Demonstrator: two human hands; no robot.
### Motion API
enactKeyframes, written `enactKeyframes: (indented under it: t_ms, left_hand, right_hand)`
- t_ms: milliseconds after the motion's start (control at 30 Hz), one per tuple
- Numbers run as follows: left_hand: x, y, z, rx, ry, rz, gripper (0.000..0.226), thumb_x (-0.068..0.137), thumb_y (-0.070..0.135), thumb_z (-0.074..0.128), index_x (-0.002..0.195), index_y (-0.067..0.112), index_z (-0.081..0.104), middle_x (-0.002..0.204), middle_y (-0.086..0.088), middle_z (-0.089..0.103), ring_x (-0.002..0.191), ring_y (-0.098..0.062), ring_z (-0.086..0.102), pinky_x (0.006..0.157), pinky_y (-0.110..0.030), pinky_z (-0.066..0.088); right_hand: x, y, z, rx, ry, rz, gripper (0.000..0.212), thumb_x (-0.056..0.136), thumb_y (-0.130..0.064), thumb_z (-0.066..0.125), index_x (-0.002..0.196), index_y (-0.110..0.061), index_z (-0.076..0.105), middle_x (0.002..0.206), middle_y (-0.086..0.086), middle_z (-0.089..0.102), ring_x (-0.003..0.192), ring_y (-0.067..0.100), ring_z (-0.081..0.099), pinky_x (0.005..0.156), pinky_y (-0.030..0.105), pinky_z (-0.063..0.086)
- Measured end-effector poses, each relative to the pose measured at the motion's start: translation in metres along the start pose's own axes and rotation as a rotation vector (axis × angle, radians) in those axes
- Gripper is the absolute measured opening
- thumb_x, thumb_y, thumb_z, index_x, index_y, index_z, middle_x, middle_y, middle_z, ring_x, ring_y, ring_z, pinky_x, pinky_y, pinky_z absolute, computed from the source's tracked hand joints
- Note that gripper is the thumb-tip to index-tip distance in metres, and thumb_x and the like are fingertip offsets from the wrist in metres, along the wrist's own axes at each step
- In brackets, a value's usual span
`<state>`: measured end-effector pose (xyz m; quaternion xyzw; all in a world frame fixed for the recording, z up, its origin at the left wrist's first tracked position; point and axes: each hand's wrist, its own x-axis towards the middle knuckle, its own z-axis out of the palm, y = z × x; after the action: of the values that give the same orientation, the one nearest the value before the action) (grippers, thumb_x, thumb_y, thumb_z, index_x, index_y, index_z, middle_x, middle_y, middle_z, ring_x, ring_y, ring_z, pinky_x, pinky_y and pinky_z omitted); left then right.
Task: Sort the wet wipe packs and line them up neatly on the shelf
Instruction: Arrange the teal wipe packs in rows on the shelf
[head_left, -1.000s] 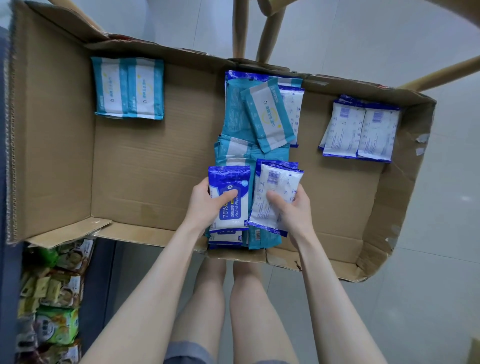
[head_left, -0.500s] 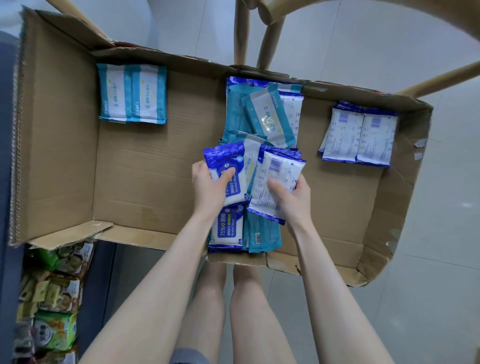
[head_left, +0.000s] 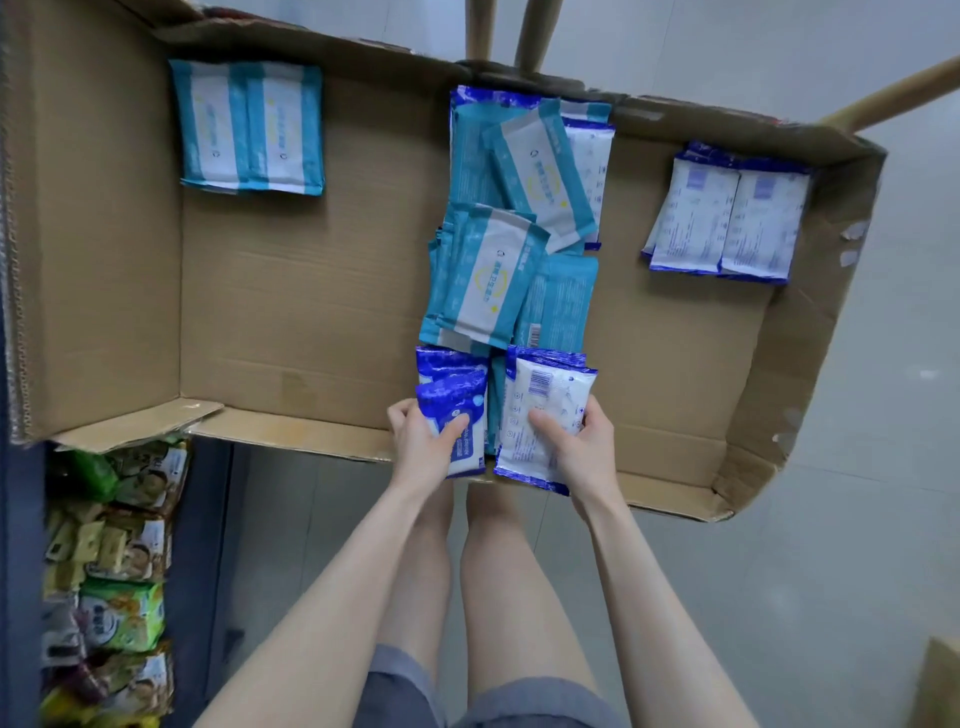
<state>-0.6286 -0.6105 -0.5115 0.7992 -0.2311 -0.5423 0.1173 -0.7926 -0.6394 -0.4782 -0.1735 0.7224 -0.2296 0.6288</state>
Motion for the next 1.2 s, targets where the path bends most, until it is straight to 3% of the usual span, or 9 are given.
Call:
enactKeyframes:
  t_ms: [167, 333, 433, 567, 667, 733, 867, 1033, 1200]
  left_hand:
    - [0.001, 0.002, 0.012, 0.028, 0.201, 0.021, 0.038, 0.079, 0.021, 0.075, 0.099, 0.001, 0.05, 0.109, -0.004, 0.04, 0.097, -0.028, 0.054, 0.082, -0.035, 0.044]
    - [-0.003, 0.003, 0.009, 0.006, 0.261, 0.076, 0.049, 0.073, 0.014, 0.079, 0.107, 0.007, 0.045, 0.113, -0.005, 0.049, 0.095, -0.02, 0.052, 0.077, -0.029, 0.039]
    - [0.002, 0.004, 0.005, -0.023, 0.194, 0.054, 0.047, 0.072, 0.017, 0.081, 0.102, 0.014, 0.045, 0.111, -0.005, 0.056, 0.096, -0.02, 0.056, 0.08, -0.033, 0.045]
    - [0.006, 0.004, -0.004, -0.042, 0.096, 0.067, 0.033, 0.078, 0.018, 0.076, 0.103, 0.012, 0.054, 0.106, -0.006, 0.055, 0.092, -0.019, 0.054, 0.078, -0.025, 0.04]
    - [-0.005, -0.002, -0.015, -0.179, 0.016, 0.052, 0.035, 0.082, 0.015, 0.072, 0.111, 0.018, 0.052, 0.109, -0.002, 0.066, 0.098, -0.02, 0.064, 0.09, -0.042, 0.051]
    - [-0.019, -0.002, -0.023, -0.219, -0.009, 0.07, 0.035, 0.084, 0.011, 0.069, 0.112, 0.018, 0.049, 0.109, 0.002, 0.066, 0.098, -0.017, 0.065, 0.091, -0.044, 0.051]
    - [-0.042, 0.012, -0.025, -0.273, -0.054, 0.12, 0.035, 0.085, 0.009, 0.068, 0.114, 0.017, 0.05, 0.107, 0.001, 0.068, 0.094, -0.014, 0.067, 0.081, -0.034, 0.055]
    - [-0.054, 0.057, 0.014, -0.282, -0.211, 0.179, 0.016, 0.089, 0.013, 0.064, 0.099, 0.022, 0.055, 0.091, 0.008, 0.069, 0.075, -0.003, 0.067, 0.062, -0.015, 0.051]
    - [-0.049, 0.095, 0.075, -0.234, -0.289, 0.226, 0.026, 0.091, 0.031, 0.062, 0.113, 0.022, 0.052, 0.107, 0.007, 0.066, 0.095, -0.004, 0.064, 0.083, -0.026, 0.05]
  right_hand:
    - [0.006, 0.017, 0.001, -0.051, 0.017, 0.019, 0.031, 0.079, -0.004, 0.07, 0.107, -0.011, 0.059, 0.103, 0.005, 0.071, 0.095, 0.025, 0.069, 0.085, 0.046, 0.056]
    - [0.007, 0.021, 0.002, -0.063, 0.007, 0.019, 0.032, 0.073, -0.013, 0.071, 0.104, -0.018, 0.06, 0.103, 0.004, 0.071, 0.096, 0.025, 0.069, 0.087, 0.053, 0.053]
    - [0.007, 0.022, 0.002, -0.076, 0.007, 0.013, 0.033, 0.072, -0.017, 0.071, 0.103, -0.021, 0.06, 0.104, 0.002, 0.071, 0.096, 0.024, 0.069, 0.087, 0.053, 0.053]
    - [0.005, 0.021, 0.002, -0.079, 0.01, 0.006, 0.033, 0.077, -0.008, 0.071, 0.107, -0.016, 0.06, 0.105, 0.006, 0.071, 0.097, 0.026, 0.068, 0.089, 0.053, 0.053]
    - [-0.004, 0.018, -0.001, -0.038, -0.004, 0.035, 0.03, 0.083, 0.0, 0.067, 0.111, -0.009, 0.059, 0.107, 0.009, 0.07, 0.098, 0.028, 0.068, 0.088, 0.051, 0.053]
    - [-0.011, 0.015, -0.006, -0.005, -0.019, 0.051, 0.029, 0.085, 0.002, 0.064, 0.112, -0.008, 0.058, 0.107, 0.01, 0.07, 0.097, 0.028, 0.068, 0.087, 0.047, 0.054]
    - [-0.024, 0.008, -0.023, 0.104, -0.003, 0.072, 0.029, 0.085, -0.001, 0.059, 0.113, -0.008, 0.056, 0.108, 0.008, 0.069, 0.096, 0.024, 0.067, 0.087, 0.043, 0.053]
    - [-0.024, -0.007, -0.062, 0.182, 0.069, 0.038, 0.025, 0.087, -0.004, 0.061, 0.109, -0.011, 0.055, 0.11, 0.007, 0.068, 0.094, 0.021, 0.067, 0.085, 0.04, 0.053]
    - [-0.006, -0.027, -0.114, 0.154, 0.095, -0.037, 0.026, 0.088, -0.009, 0.065, 0.11, -0.013, 0.052, 0.111, 0.006, 0.068, 0.099, 0.022, 0.068, 0.081, 0.038, 0.057]
